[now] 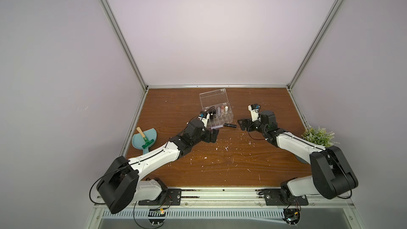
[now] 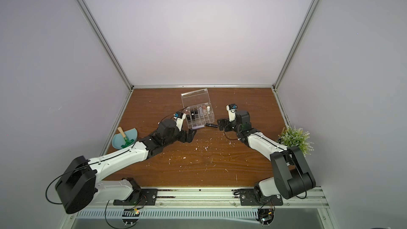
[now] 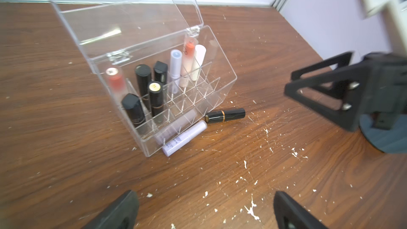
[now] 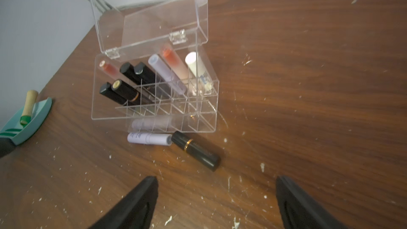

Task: Arrange the lipsticks in the organizer
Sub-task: Pick up the lipstick at the center of the board.

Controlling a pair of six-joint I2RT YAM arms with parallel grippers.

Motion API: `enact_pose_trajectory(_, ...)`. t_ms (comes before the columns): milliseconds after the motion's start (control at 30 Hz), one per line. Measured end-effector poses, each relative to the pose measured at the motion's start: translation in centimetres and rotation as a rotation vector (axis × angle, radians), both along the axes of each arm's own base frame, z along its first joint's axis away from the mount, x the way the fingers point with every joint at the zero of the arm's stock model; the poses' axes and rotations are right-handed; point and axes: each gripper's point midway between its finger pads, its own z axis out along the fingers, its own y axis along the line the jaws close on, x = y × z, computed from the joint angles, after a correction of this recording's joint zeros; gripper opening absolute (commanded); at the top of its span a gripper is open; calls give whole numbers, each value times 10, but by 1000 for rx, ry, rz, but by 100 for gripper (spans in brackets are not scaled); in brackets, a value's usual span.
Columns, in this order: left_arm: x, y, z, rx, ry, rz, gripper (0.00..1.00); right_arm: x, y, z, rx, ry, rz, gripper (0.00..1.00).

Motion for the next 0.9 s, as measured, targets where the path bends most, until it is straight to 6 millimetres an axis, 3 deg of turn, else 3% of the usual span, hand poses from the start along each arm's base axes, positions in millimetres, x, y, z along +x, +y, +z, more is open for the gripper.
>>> enact_pose_trajectory(233,1,-2,-8,-18,16,-3,100,0,13,-9,7,49,76,90)
enact_pose_trajectory(700,-3,-4,-8,-44,18,-21,99,23,33,-46,-76,117,188,89)
enact_pose_trajectory(833,-5,-3,-7,-46,16,-21,99,27,40,-55,-98,122,215,83)
enact_pose_trajectory(900,-5,-2,-6,-48,13,-22,99,29,46,-60,-110,127,234,76)
